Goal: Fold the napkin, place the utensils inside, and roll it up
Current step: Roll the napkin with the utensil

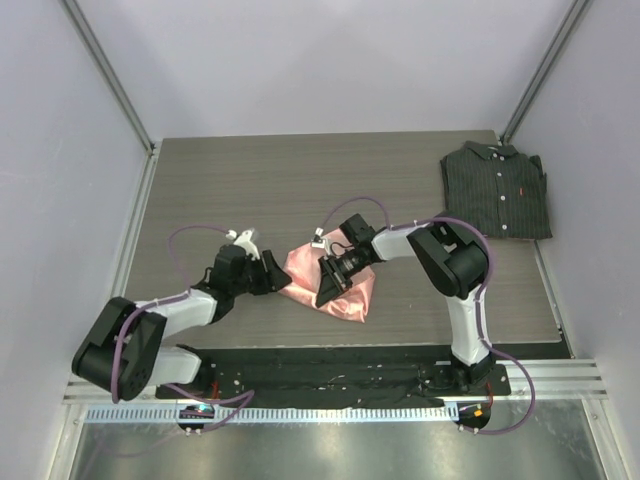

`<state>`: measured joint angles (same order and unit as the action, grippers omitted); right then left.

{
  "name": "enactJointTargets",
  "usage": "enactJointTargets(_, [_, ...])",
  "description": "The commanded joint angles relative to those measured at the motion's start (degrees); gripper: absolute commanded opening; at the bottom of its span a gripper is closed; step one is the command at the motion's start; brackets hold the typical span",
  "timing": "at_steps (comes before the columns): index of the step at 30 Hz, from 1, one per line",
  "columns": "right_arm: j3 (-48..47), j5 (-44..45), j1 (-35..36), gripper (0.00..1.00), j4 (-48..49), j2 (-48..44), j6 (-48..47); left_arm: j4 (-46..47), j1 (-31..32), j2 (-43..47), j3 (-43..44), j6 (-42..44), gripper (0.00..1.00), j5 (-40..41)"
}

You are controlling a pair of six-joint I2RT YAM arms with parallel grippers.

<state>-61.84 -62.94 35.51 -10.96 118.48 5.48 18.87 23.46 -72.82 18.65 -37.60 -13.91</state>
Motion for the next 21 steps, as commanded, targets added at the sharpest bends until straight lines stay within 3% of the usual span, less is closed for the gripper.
enactJointTargets(1, [-0.12,4.14,-0.17,0.25,0.59,2.28,-0.73,6.00,0.53,-4.17,1.82,-0.45,0.50,-0.77])
enactJointTargets(5, [-0.12,4.58,-0.35,0.25,0.68,2.29,-0.55,5.91,0.53,-6.11,2.18,-0.54,0.38,0.20])
enactJointTargets(8, [-0.03,6.50,-0.26,0.28,0.68,0.98,0.24,5.21,0.62,-7.07,2.79,-0.45,0.19,0.38])
enactJointTargets(11, [0.85,9.84,-0.26,0.39,0.50,-3.31,0.94,2.23,0.62,-7.95,4.28,0.42,0.01,0.46])
enactJointTargets(16, [2.87,20.29,0.18,0.58,-2.30,-13.17,0.51,-2.34,0.62,-8.39,6.92,1.57,0.00,0.11])
enactJointTargets(21, [6.20,34.17,3.42,0.64,-4.42,-25.45,-0.81,-10.16,0.62,-9.71,10.69,1.92,0.00,-0.50])
